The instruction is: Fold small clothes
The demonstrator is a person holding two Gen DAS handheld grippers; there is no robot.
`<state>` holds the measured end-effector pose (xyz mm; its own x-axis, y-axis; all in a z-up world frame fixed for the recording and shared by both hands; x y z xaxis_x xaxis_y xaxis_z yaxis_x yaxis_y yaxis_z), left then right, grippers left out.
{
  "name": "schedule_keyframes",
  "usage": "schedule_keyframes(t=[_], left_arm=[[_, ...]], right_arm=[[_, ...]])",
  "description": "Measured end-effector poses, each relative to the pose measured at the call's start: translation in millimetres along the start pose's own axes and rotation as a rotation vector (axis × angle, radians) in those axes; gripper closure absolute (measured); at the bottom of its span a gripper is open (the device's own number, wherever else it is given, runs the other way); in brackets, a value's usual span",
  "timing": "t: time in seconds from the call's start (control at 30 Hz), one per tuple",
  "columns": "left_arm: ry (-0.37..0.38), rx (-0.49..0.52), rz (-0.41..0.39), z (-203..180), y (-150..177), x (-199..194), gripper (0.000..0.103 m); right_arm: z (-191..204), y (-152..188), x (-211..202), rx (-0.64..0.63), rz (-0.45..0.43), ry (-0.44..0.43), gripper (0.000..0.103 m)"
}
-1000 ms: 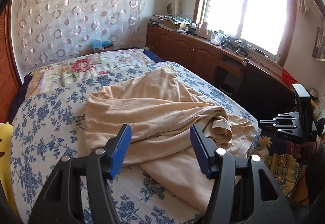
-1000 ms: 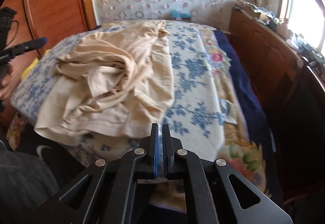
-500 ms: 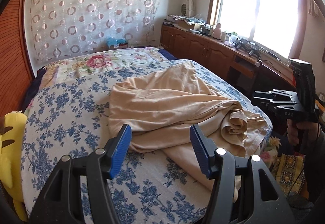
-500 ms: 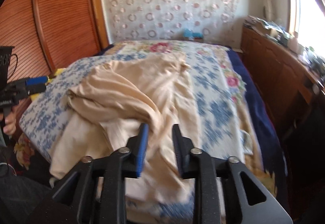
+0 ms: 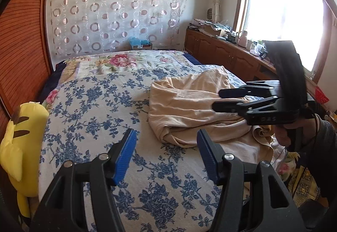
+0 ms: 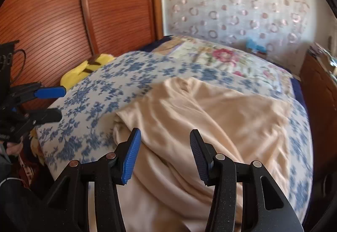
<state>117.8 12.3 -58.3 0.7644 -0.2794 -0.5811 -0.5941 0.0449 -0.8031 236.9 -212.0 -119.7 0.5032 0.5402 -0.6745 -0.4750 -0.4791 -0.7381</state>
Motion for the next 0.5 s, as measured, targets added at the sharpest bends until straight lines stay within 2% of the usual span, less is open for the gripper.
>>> schedule_keyframes(t=[0.37, 0.43, 0.47, 0.5], left_arm=[[-0.021, -0.027, -0.005, 23.6, 7.9, -7.4, 0.044], [-0.025, -0.033, -0.005, 27.2, 9.7, -9.0, 0.044], [-0.028, -0.039, -0.005, 30.1, 10.5, -9.4, 0.044], [-0.029, -0.041, -0.005, 31.1, 11.7, -10.2, 0.044]], right_arm=[[54.0, -14.9, 69.3, -0.102, 0.122, -0.093, 0.054], [61.8, -16.2, 78.0, -0.125, 0.135, -0.097, 0.048], [64.6, -15.9, 81.9, -0.131, 0.139, -0.096, 0.042], [65.9, -15.4, 84.6, -0.134, 0.144, -0.097, 0.041]])
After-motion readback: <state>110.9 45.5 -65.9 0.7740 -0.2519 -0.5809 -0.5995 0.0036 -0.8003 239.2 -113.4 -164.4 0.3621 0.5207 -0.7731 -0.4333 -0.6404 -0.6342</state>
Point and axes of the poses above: each gripper's, at about its wrist camera, not at the fingertips, and x roughly the way its jaws point, z to its left, y to its underside, the point moved 4 cm from there along x, roughly the way its jaws point, and after that the axes turned 1 degree about -z, right-handed, at the moved point
